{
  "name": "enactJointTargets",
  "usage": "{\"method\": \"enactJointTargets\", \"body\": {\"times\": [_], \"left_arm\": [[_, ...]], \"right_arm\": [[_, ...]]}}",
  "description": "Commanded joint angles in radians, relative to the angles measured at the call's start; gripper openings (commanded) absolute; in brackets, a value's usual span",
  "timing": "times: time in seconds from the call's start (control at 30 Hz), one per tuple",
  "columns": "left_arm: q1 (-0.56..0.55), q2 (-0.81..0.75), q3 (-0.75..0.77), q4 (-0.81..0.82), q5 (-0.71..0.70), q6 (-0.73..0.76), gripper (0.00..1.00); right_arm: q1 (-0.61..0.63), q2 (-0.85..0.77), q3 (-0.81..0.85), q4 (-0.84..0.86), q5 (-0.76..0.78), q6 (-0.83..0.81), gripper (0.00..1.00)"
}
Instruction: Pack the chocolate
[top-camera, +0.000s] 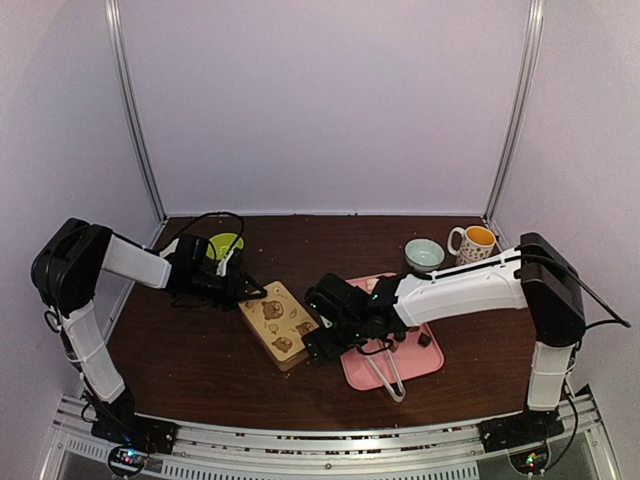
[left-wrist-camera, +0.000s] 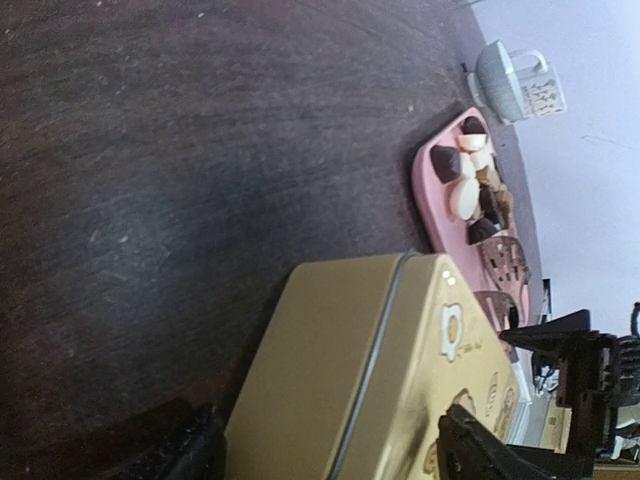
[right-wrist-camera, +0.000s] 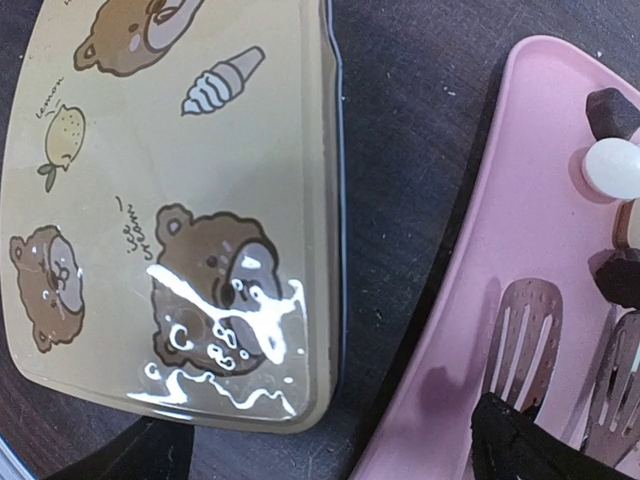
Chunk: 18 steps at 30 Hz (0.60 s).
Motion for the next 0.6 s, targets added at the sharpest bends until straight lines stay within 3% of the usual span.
{"method": "enactJointTargets", "body": {"times": [0.0, 0.57], "left_arm": [[-0.001, 0.016, 0.074, -0.231, -0.124, 0.194, 0.74], [-0.001, 0.075, 0.088, -0.212, 0.009, 0.195, 0.59]], "right_arm": [[-0.009, 0.004, 0.026, -0.007, 0.022, -0.014, 0.97], [-0.031, 0.034, 0.058, -0.005, -0.003, -0.008, 0.93]]}}
